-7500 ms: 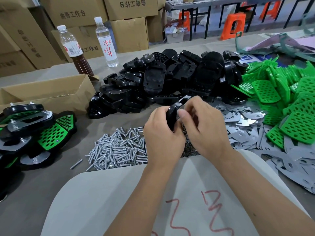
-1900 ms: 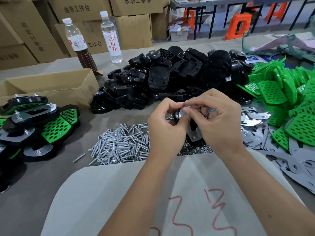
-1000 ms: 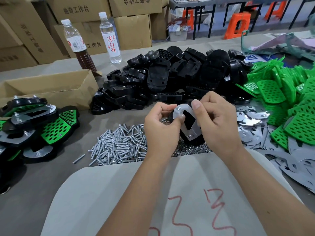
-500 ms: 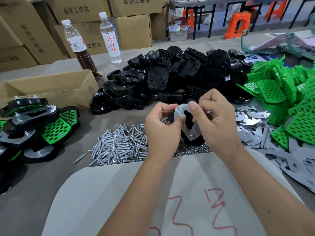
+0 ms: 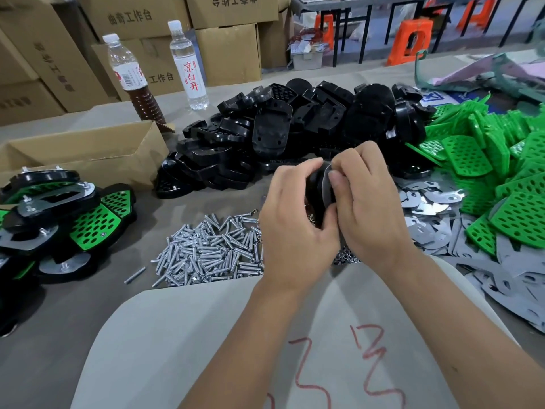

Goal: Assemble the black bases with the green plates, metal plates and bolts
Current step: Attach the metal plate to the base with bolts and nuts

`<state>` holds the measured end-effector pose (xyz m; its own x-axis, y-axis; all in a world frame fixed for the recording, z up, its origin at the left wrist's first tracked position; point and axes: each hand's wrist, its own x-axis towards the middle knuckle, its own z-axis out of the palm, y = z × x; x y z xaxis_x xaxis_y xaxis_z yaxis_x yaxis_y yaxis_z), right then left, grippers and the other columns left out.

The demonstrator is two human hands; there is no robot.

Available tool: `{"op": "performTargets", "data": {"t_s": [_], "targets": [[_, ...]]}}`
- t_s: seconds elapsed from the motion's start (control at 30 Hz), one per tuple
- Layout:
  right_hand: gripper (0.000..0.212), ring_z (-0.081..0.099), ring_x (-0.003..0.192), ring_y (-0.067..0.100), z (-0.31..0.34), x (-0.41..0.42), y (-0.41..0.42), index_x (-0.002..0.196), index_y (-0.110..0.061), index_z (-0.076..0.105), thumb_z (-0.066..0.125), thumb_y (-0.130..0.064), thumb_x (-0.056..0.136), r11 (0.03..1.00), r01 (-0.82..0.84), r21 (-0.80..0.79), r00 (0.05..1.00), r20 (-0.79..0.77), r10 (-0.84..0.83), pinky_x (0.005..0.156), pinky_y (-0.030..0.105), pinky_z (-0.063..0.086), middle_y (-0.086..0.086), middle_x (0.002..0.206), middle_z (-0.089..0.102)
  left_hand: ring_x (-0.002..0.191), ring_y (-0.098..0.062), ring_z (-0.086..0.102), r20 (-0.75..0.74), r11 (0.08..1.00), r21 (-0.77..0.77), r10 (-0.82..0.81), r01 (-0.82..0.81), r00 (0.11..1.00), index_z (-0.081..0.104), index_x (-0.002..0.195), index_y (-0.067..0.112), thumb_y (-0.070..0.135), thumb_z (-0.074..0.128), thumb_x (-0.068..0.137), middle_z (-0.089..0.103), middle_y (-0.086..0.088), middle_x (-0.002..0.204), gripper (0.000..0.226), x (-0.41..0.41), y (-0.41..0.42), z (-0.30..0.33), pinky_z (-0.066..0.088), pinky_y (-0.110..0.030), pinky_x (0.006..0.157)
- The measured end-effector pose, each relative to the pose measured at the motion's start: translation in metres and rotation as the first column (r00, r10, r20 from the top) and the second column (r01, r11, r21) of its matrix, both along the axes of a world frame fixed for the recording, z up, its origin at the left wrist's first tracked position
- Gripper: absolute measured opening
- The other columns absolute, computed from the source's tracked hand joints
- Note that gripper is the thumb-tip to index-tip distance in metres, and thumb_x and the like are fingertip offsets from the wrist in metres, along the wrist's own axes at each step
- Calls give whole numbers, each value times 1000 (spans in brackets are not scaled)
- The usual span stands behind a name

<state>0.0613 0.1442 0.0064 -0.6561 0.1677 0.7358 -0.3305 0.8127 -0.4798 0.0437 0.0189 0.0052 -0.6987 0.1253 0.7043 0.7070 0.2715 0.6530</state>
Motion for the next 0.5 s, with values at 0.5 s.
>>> {"op": "performTargets", "data": {"t_s": [0.5], "targets": [[31, 40, 80, 1, 9, -1, -4, 81, -14, 46, 39, -11, 111, 934, 96, -344, 995, 32, -91, 77, 17, 32, 1, 88, 42, 125, -19, 64, -130, 985, -100, -155, 142, 979, 63, 135, 1, -22, 65, 73, 67, -7, 132, 66, 7, 1, 5, 58, -37, 96]]}}
